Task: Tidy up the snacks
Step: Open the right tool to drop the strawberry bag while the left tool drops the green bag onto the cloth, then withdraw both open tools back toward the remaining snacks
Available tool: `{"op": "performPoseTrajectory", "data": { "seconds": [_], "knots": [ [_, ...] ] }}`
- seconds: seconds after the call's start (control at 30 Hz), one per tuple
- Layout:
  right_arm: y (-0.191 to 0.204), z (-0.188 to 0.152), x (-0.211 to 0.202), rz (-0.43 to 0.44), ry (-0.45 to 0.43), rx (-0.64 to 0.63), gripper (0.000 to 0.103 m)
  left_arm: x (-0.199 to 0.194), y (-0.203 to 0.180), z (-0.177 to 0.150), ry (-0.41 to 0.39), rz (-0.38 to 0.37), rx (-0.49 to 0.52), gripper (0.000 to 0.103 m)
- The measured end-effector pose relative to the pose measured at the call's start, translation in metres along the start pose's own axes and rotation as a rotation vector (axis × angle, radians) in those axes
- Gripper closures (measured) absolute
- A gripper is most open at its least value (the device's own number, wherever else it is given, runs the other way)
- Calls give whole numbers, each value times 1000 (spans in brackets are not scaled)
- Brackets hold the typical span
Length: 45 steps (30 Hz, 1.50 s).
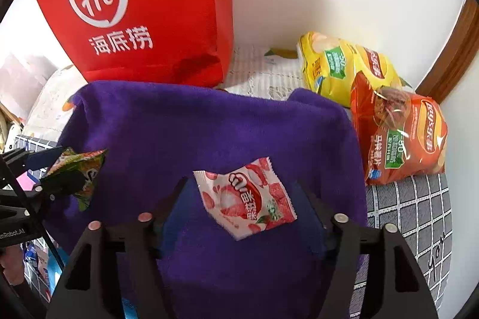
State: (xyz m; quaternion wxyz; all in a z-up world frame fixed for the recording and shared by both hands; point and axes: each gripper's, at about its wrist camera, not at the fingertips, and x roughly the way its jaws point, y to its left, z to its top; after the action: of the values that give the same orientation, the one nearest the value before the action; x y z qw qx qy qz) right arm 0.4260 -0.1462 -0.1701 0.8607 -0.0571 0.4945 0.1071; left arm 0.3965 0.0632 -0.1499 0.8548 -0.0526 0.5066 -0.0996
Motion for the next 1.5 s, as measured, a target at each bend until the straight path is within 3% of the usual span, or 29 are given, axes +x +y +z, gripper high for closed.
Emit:
{"op": "performPoseTrajectory", "data": {
  "seconds": [0.2, 0.3, 0.53, 0.67, 0.97, 1.1, 1.3, 1.5],
  "knots": [
    [-2, 2, -15, 23, -45, 20, 32, -5, -9, 1, -7, 16, 21, 25],
    [2, 3, -24, 6, -67, 8, 32, -9, -16, 2, -23, 46, 52, 25],
    [4, 2, -52, 5, -126, 33, 32, -30, -17, 2, -59, 32, 51, 25],
    [5, -7, -62, -36, -101, 50, 32, -48, -22, 2, -100, 42, 61, 25],
    [0, -48, -113, -130, -115, 118, 32, -92, -43, -5, -186, 58, 138, 25],
    [-3, -71, -138, -199, -108, 138, 36, -114, -51, -10, -220, 21, 153, 25],
    [-7, -109, -178, -152, -124, 203, 48, -143, -72, -24, -260, -43, 203, 25],
    [-4, -146, -201, -162, -133, 237, 48, -167, -76, -57, -261, -101, 198, 25]
  ]
}}
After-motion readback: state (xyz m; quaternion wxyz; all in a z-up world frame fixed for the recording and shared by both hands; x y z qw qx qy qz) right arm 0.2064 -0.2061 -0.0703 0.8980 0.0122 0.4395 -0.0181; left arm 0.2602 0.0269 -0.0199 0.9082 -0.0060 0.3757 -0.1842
